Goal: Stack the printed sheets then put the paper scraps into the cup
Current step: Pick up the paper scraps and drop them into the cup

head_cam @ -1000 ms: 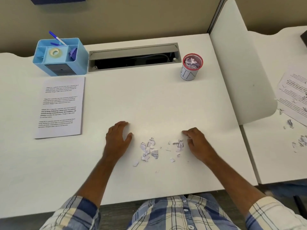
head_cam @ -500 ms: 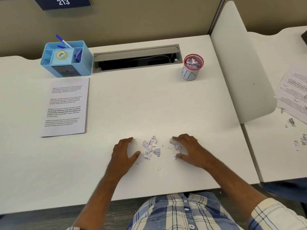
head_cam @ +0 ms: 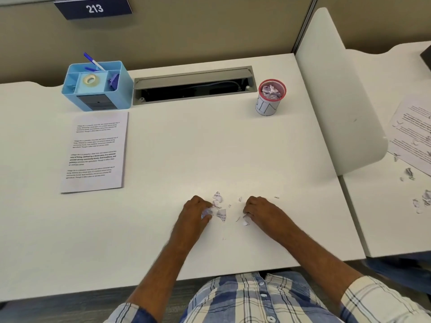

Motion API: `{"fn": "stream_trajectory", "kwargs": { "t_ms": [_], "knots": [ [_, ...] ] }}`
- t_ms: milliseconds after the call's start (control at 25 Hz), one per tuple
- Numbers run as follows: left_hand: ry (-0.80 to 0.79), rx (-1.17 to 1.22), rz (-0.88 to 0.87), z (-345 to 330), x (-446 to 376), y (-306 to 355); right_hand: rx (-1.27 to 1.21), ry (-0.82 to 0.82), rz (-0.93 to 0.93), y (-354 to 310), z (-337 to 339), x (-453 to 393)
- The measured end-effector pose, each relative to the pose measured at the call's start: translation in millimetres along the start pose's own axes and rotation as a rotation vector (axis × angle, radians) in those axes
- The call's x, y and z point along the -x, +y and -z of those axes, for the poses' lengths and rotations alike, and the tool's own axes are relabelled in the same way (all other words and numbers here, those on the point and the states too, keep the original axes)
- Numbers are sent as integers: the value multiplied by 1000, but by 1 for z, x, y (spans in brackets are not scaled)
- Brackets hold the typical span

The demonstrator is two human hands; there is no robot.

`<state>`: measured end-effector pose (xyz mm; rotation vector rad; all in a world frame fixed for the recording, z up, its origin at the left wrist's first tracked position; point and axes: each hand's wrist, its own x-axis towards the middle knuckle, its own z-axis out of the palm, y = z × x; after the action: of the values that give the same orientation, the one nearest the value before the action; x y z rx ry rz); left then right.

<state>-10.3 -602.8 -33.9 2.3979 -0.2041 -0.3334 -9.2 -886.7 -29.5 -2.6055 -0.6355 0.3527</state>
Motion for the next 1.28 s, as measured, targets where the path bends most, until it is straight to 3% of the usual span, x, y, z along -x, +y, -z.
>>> {"fn": "stream_trajectory", "kwargs": {
  "t_ms": [160,440,680,920,1280],
  "knots": [
    [23,-20,5,2,-6,0,-57,-34,-101,-1,8,-6],
    [25,136,243,28,-12,25,-643,150,-517,0,38,-7],
    [82,410,322,56,-39,59,-994,291,-568,10,75,-20],
    [3,426,197,65,-110,103,-994,415,-523,43,120,-60],
    [53,262,-97,68,-274,181,-664,561,-462,122,202,-162]
  ]
}}
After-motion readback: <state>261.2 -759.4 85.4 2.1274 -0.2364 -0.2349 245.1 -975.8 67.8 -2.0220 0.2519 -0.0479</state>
